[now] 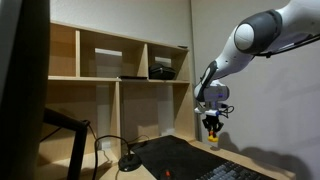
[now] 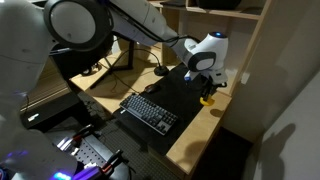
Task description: Put the yellow rubber duck near the top right edge of the table
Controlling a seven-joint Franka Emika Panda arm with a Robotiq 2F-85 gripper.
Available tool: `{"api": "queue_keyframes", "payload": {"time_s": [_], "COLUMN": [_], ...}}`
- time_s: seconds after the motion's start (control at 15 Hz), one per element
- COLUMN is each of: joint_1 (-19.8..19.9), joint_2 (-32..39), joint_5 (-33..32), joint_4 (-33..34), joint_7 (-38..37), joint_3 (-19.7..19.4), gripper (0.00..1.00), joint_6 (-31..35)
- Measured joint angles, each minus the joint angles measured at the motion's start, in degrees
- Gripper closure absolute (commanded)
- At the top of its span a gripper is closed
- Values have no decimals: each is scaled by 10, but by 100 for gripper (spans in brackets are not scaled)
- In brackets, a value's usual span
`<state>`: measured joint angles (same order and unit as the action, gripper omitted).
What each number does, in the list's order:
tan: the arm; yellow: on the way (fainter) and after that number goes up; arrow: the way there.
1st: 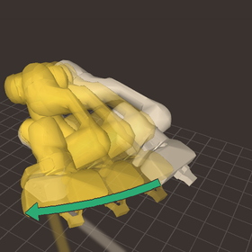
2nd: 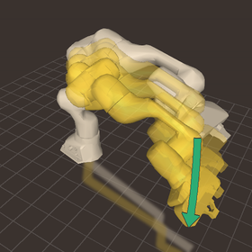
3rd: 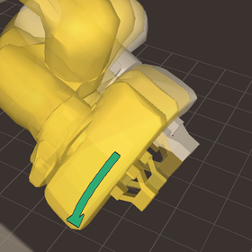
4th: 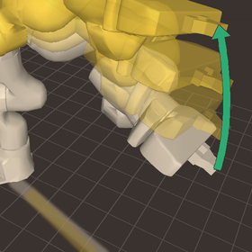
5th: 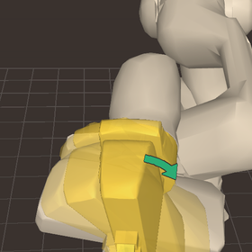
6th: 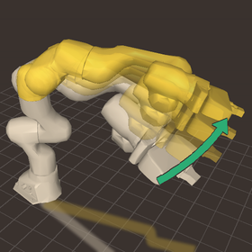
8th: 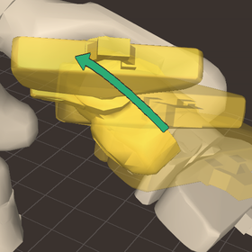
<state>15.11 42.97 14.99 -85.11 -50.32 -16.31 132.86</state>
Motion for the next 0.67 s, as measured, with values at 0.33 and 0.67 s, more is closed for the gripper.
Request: {"api": "queue_keyframes", "payload": {"time_s": [0.33, 0.67], "joint_1": [13, 21], "joint_2": [75, 129], "joint_5": [0, 1], "joint_4": [74, 135], "joint_7": [-70, -115], "joint_3": [-1, 0], "gripper": [93, 93], "joint_6": [1, 1]}}
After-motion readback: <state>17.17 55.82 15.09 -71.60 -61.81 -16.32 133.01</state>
